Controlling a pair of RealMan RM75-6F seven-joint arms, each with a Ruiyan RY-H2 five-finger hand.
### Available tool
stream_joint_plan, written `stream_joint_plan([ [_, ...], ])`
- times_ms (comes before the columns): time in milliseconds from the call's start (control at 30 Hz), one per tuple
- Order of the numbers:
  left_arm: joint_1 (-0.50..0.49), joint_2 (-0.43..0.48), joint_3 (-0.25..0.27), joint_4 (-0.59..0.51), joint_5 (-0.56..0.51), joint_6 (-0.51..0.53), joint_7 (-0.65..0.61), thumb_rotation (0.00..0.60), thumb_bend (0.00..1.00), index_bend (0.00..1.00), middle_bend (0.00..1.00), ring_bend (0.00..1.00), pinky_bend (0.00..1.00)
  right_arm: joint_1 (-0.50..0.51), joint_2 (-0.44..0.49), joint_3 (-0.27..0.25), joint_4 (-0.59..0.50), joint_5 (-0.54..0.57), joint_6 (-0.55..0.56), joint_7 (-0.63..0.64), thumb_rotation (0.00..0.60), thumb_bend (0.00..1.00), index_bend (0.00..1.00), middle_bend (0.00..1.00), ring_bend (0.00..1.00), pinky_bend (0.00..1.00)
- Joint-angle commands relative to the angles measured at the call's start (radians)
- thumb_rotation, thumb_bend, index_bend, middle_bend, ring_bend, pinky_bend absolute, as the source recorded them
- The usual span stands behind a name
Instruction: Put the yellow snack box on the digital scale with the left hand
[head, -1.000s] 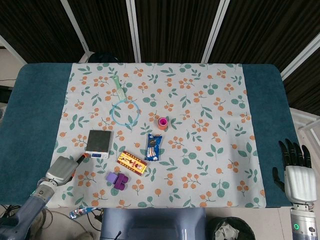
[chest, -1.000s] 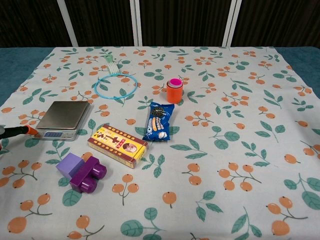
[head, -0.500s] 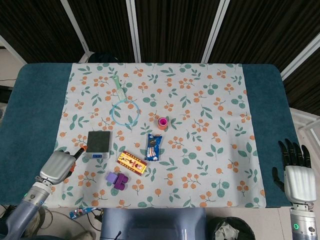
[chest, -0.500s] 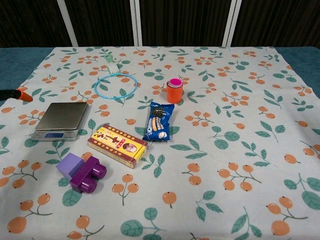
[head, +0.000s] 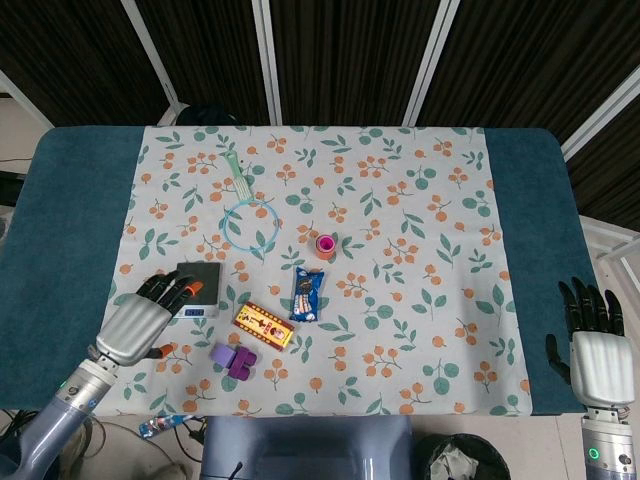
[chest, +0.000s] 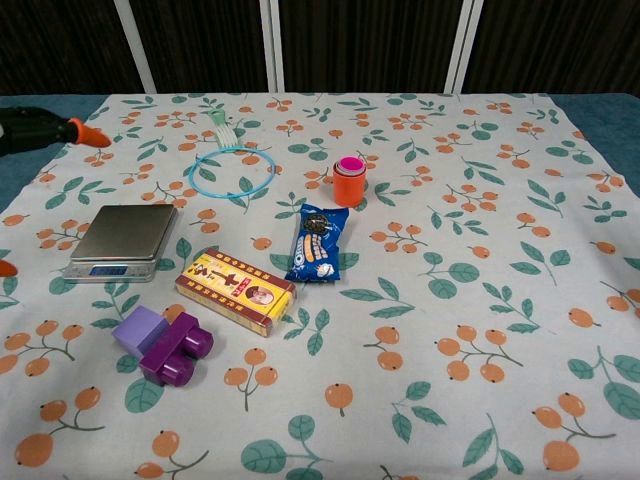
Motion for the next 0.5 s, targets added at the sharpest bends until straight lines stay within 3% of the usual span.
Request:
stream_joint_plan([
  [33, -0.034, -0.003, -0.023, -0.036, 0.015, -0.028, 0.031, 0.600, 0.03, 0.01, 0.09, 0.01, 0.13, 0.000, 0.001, 0.000, 0.000, 0.000, 0.000, 0.001, 0.600, 0.51, 0.03, 0.07, 0.06, 0.03],
  [233, -0.107, -0.022, -0.067, -0.105, -0.073, -0.128, 0.179, 0.600, 0.03, 0.04, 0.15, 0.08, 0.17, -0.001, 0.002, 0.001, 0.000, 0.001, 0.000, 0.004, 0.600, 0.51, 0.03, 0.07, 0.06, 0.03],
  [500, -0.207, -0.107, -0.113, -0.136, -0.326, -0.224, 0.386, 0.600, 0.03, 0.04, 0.19, 0.09, 0.18, -0.001, 0.004, 0.003, 0.002, 0.005, -0.001, 0.009, 0.600, 0.51, 0.03, 0.07, 0.06, 0.03],
])
